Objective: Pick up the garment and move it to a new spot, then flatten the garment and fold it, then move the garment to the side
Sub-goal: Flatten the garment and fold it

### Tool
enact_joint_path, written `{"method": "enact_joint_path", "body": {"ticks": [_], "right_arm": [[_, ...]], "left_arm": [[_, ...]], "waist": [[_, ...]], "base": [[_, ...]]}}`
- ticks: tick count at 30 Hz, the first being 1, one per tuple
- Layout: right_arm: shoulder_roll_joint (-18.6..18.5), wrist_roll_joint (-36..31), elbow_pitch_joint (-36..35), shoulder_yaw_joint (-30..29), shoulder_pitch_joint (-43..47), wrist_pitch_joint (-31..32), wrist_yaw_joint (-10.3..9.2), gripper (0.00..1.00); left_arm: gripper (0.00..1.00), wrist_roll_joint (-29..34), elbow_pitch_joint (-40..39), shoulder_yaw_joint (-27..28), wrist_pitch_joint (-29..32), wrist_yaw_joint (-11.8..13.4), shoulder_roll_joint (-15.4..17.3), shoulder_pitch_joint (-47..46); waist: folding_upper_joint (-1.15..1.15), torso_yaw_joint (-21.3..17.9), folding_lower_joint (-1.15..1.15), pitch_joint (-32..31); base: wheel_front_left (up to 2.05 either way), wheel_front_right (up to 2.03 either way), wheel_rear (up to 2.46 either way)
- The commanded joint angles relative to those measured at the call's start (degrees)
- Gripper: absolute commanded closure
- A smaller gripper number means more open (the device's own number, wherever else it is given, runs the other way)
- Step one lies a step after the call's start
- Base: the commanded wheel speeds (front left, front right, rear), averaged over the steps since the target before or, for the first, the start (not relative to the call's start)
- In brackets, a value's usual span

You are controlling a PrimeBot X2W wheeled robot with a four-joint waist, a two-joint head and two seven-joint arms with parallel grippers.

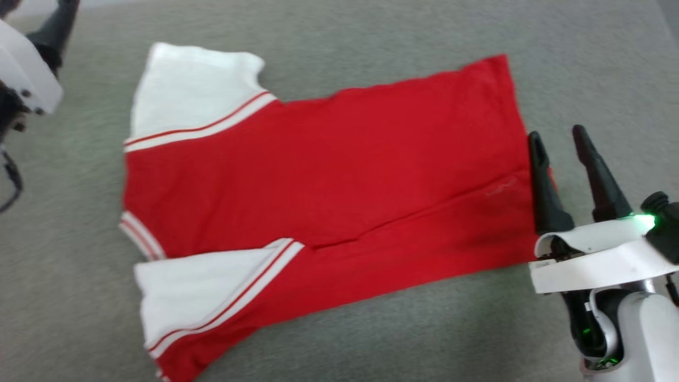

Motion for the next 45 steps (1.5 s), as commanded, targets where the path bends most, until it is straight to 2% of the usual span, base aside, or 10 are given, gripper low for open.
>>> {"method": "enact_joint_path", "body": {"ticks": [1,5,12,22,23,24,27,28,35,45], "right_arm": [[0.54,0.19,0.01,0.82,-0.06,-0.56,-0.04,0.0],[1.13,0.51,0.75,2.18,0.33,-0.94,-0.04,0.0],[1.38,1.34,1.94,4.2,-0.34,-0.67,-0.04,0.0],[0.74,2.17,2.73,5.9,-1.46,-0.8,-0.04,0.0],[0.64,2.28,2.75,5.91,-1.55,-0.76,-0.04,0.0],[0.57,2.49,2.79,5.86,-1.61,-0.68,-0.04,0.0],[0.08,3.04,3.02,5.63,-2.16,0.03,-0.04,0.0],[-0.18,3.26,3.05,5.51,-2.51,0.33,-0.04,0.0],[-3.5,3.61,3.87,6.74,-8.93,8.61,-0.04,0.0],[-7.17,9.39,17.02,4.95,-30.5,34.04,-0.04,0.0]], "left_arm": [[0.0,0.57,1.89,-1.07,2.08,-0.62,-0.07,-1.92],[0.0,-0.33,6.46,-4.24,11.1,-1.28,0.25,-5.64],[0.0,-3.67,5.41,-10.93,28.22,-1.3,3.23,-9.63],[0.0,-6.87,4.04,-16.69,38.11,-1.32,5.52,-10.98],[0.13,-7.17,3.75,-17.34,38.74,-1.32,5.47,-10.84],[0.4,-7.56,3.39,-17.88,39.22,-1.32,5.43,-10.67],[0.96,-8.92,2.53,-18.78,39.99,-1.33,5.37,-10.6],[1.0,-9.21,2.43,-19.03,39.89,-1.33,5.23,-10.63],[1.0,-9.75,2.11,-20.07,37.64,-1.33,3.94,-12.21],[1.0,-11.41,-0.09,-21.96,35.65,-1.33,1.94,-16.0]], "waist": [[0.0,-6.14,0.0,3.89],[0.0,-8.46,0.0,4.9],[0.0,-10.54,0.0,6.02],[0.0,-11.63,0.0,7.33],[0.0,-11.61,0.0,7.41],[0.0,-11.56,0.0,7.46],[0.0,-11.27,0.0,7.65],[0.0,-11.03,0.0,7.69],[0.0,-9.54,0.0,8.32],[0.0,-5.62,0.0,10.88]], "base": [[0.0,0.0,0.0],[0.0,0.0,0.0],[0.0,0.0,0.0],[0.0,0.0,0.0],[0.0,0.0,0.0],[0.0,0.0,0.0],[0.0,0.0,0.0],[0.0,0.0,0.0],[0.0,0.0,0.0],[0.0,0.0,0.0]]}}
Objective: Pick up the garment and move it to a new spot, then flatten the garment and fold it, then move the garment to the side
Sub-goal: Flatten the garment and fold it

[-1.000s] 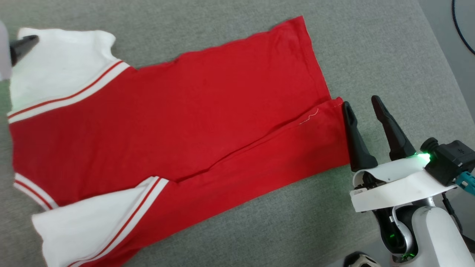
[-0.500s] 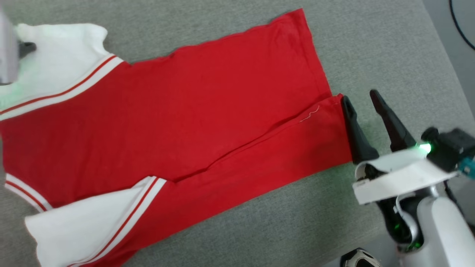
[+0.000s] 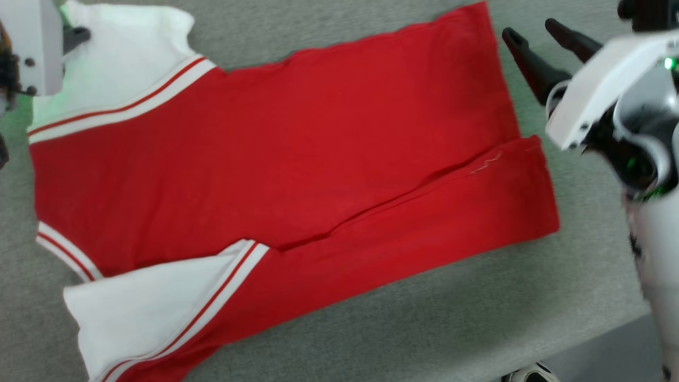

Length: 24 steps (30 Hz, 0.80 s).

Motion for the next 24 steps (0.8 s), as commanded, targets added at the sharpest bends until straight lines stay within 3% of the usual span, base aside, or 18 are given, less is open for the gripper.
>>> {"method": "enact_joint_path", "body": {"ticks": [1,8,20,21,23,24], "right_arm": [[-0.37,0.34,1.39,0.23,-1.54,1.73,-0.04,0.0],[-1.4,1.08,10.96,1.52,-9.89,11.57,-0.04,0.0],[-2.27,0.25,21.44,4.51,-16.55,14.28,-0.04,0.0],[-2.22,0.56,21.91,5.05,-16.72,14.52,-0.03,0.51],[-2.36,1.77,22.29,5.54,-17.02,13.74,-0.01,1.0],[-2.57,2.21,22.38,5.61,-17.16,13.09,-0.01,1.0]], "left_arm": [[1.0,-0.45,-0.14,-1.04,0.04,-0.24,-0.6,0.56],[1.0,-1.17,-2.12,-3.06,-0.82,-0.08,-0.59,-1.6],[1.0,-3.78,-3.16,-5.11,-2.45,-0.03,-2.28,-3.62],[1.0,-3.69,-3.5,-5.3,-2.6,-0.03,-2.38,-3.76],[1.0,-3.69,-4.17,-5.64,-3.08,-0.03,-2.57,-3.85],[1.0,-3.75,-4.54,-5.77,-3.44,-0.04,-2.81,-4.01]], "waist": [[0.0,1.51,0.0,1.3],[0.0,3.65,0.0,3.28],[0.0,5.66,0.0,5.69],[0.0,5.81,0.0,5.8],[0.0,6.16,0.0,5.92],[0.0,6.38,0.0,5.92]], "base": [[0.0,0.0,0.0],[0.0,0.0,0.0],[0.0,0.0,0.0],[0.0,0.0,0.0],[0.0,0.0,0.0],[0.0,0.0,0.0]]}}
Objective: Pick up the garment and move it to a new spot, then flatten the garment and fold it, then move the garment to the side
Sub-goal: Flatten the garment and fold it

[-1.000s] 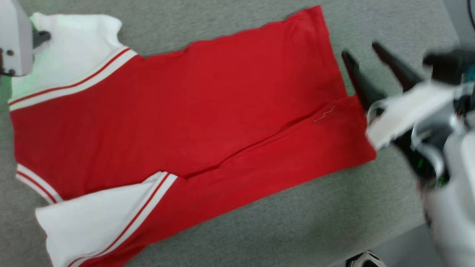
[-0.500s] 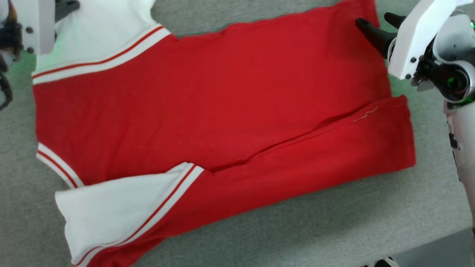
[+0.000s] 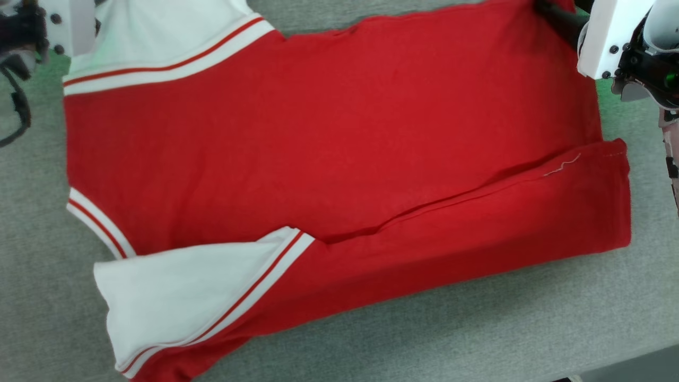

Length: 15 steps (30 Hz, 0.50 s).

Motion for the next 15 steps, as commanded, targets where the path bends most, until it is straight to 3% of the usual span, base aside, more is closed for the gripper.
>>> {"method": "enact_joint_path", "body": {"ticks": [1,9,15], "right_arm": [[0.66,0.57,1.07,1.07,0.65,-0.77,0.04,1.0],[-3.65,3.32,-0.21,3.5,1.73,-8.06,0.01,1.0],[-8.9,7.16,-4.4,5.11,6.47,-10.29,0.01,1.0]], "left_arm": [[1.0,0.17,0.19,-1.97,0.01,0.2,-0.87,2.36],[1.0,-2.92,-3.32,-1.39,-7.58,0.17,-0.87,2.85],[1.0,-4.52,-11.54,-1.71,-15.11,0.17,0.93,5.89]], "waist": [[0.0,0.52,0.0,0.0],[0.0,3.58,0.0,-3.56],[0.0,7.17,0.0,-7.75]], "base": [[0.0,0.0,0.0],[0.0,0.0,0.0],[0.0,0.0,0.0]]}}
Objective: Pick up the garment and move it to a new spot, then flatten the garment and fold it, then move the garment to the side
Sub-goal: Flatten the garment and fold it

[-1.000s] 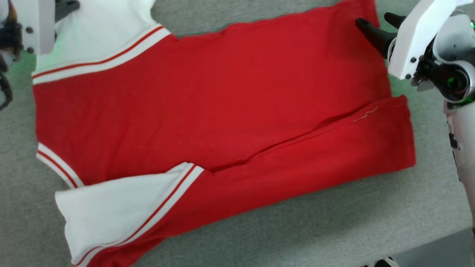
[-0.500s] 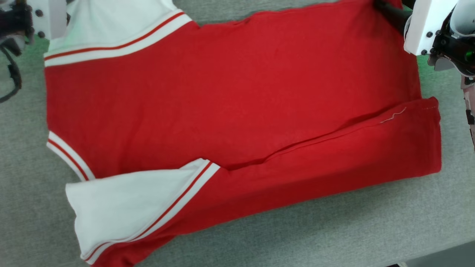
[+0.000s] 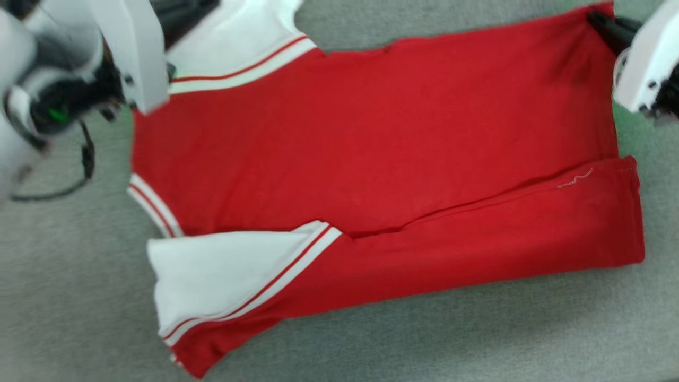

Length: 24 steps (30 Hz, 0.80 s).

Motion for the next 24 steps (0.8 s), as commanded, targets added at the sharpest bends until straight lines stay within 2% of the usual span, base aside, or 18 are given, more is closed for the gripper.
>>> {"method": "enact_joint_path", "body": {"ticks": [1,8,14,19,24], "right_arm": [[-1.05,1.31,-1.22,0.0,2.17,-0.04,-0.02,1.0],[-6.8,3.96,-9.28,-2.18,12.05,1.2,-0.02,1.0],[-10.5,5.57,-17.37,-6.43,22.99,3.0,-0.02,1.0],[-11.76,5.54,-22.52,-11.25,30.58,4.2,-0.02,1.0],[-10.95,5.02,-25.73,-15.82,36.27,5.01,-0.02,1.0]], "left_arm": [[1.0,-0.44,-2.34,-0.22,-1.75,0.11,1.06,1.63],[1.0,-0.62,-14.82,-0.9,-9.28,0.11,5.97,8.96],[1.0,0.73,-23.21,-1.23,-16.23,0.11,10.66,17.44],[1.0,1.64,-28.43,-1.31,-22.05,0.11,13.92,24.07],[1.0,2.7,-31.31,-1.37,-26.27,0.11,16.31,29.43]], "waist": [[0.0,3.33,0.0,-3.56],[0.0,7.04,0.0,-8.47],[0.0,9.0,0.0,-11.35],[0.0,9.69,0.0,-12.0],[0.0,10.31,0.0,-11.97]], "base": [[0.0,0.0,0.0],[0.0,0.0,0.0],[0.0,0.0,0.0],[0.0,0.0,0.0],[0.0,0.0,0.0]]}}
